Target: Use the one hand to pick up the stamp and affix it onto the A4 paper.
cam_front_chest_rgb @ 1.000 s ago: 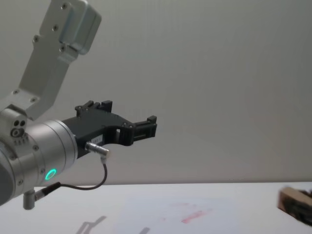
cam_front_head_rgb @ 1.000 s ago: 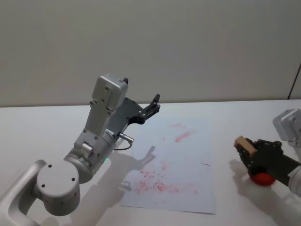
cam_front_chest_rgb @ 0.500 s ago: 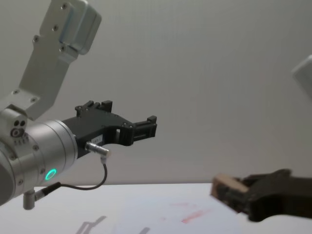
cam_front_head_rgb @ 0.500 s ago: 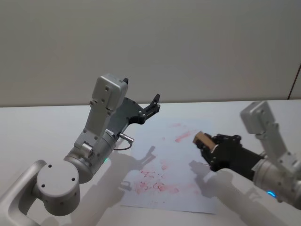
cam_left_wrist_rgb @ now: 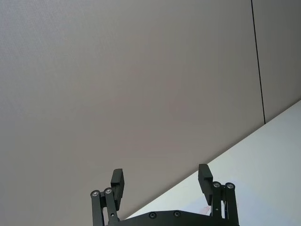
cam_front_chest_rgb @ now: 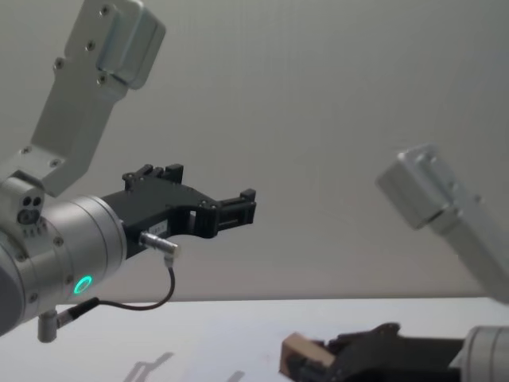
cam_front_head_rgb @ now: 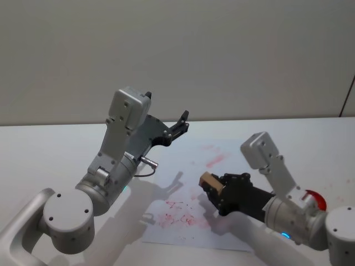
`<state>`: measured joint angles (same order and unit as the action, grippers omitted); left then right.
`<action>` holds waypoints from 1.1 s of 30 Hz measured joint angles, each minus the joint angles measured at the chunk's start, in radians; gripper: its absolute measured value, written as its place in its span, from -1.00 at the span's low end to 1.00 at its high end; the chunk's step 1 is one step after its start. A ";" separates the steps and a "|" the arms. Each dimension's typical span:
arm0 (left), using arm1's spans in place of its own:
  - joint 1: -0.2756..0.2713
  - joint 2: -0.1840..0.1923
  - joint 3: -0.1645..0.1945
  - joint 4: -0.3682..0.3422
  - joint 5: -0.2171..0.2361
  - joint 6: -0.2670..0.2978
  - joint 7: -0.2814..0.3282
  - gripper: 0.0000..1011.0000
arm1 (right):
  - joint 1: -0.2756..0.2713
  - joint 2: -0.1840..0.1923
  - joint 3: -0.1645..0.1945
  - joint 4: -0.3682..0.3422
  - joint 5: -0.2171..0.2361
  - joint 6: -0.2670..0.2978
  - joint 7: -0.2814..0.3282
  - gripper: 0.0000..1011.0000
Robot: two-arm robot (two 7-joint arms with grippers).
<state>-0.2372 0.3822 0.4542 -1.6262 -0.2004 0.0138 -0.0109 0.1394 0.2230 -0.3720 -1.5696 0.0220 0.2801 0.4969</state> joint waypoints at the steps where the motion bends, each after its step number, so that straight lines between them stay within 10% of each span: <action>1: 0.000 0.000 0.000 0.000 0.000 0.000 0.000 0.98 | 0.002 -0.005 -0.005 0.007 -0.005 0.003 0.000 -0.57; 33: 0.000 0.000 0.000 0.000 0.000 0.000 0.000 0.98 | -0.006 -0.018 -0.033 0.069 -0.023 0.049 -0.049 -0.57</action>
<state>-0.2372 0.3821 0.4542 -1.6262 -0.2004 0.0138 -0.0110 0.1334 0.2048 -0.4047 -1.5010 -0.0005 0.3290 0.4482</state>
